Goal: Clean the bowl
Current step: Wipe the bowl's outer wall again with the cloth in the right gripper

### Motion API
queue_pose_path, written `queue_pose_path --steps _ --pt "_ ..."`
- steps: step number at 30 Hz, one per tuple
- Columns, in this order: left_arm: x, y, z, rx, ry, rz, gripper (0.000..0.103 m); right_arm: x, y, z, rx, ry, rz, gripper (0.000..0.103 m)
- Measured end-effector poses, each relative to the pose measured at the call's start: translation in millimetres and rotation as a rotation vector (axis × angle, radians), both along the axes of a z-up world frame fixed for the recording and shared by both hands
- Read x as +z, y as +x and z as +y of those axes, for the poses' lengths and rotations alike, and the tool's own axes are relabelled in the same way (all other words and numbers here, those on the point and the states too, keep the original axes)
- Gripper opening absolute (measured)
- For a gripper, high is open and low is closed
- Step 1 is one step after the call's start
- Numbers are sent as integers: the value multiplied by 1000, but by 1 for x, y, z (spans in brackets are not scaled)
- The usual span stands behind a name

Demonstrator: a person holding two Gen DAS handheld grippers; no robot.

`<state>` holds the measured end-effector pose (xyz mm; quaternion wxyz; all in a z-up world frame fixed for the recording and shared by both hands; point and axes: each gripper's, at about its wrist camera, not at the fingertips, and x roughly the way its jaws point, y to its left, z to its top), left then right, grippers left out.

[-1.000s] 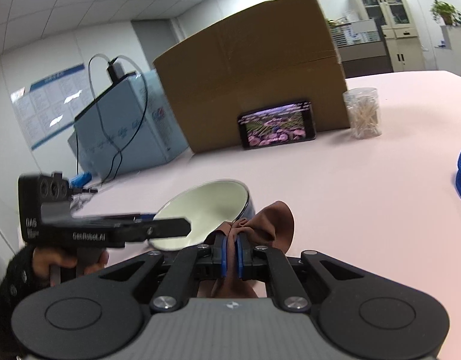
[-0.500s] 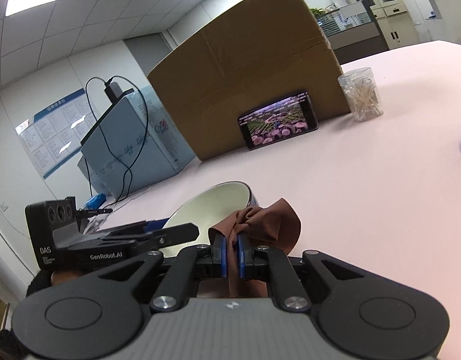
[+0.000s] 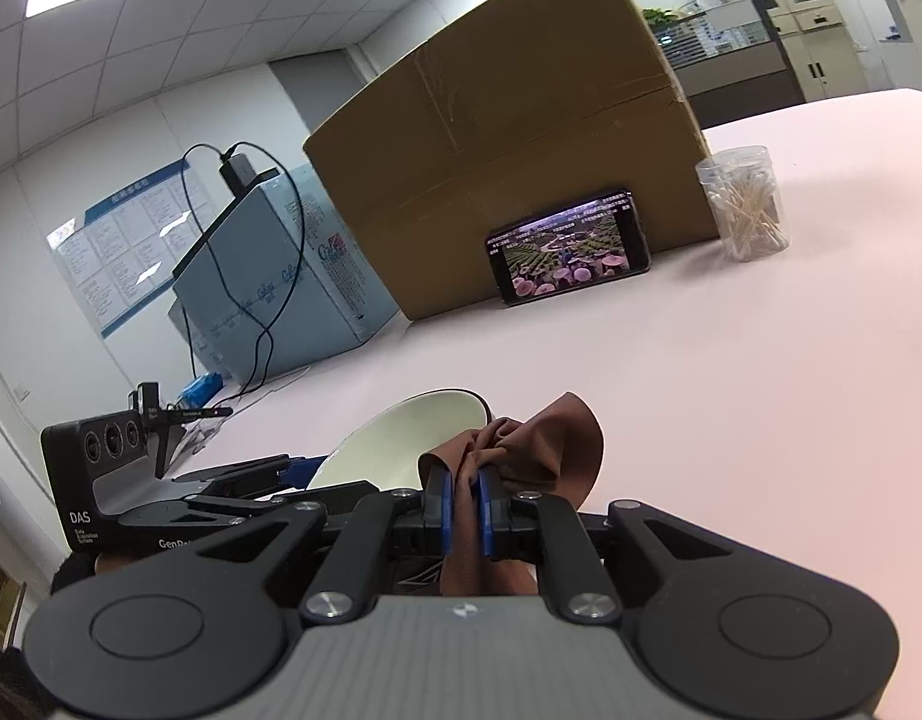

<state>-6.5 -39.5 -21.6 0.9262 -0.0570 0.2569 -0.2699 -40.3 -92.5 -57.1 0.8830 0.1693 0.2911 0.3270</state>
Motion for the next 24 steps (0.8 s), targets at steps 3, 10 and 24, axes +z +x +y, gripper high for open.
queue_pose_path --steps 3,10,24 --pt "0 1 1 -4 -5 5 72 -1 5 -2 18 1 -11 12" --pt "-2 2 2 -14 -20 18 72 -10 12 -11 32 76 3 16" --pt "-4 8 2 -22 -40 36 72 -24 13 -27 15 145 77 14"
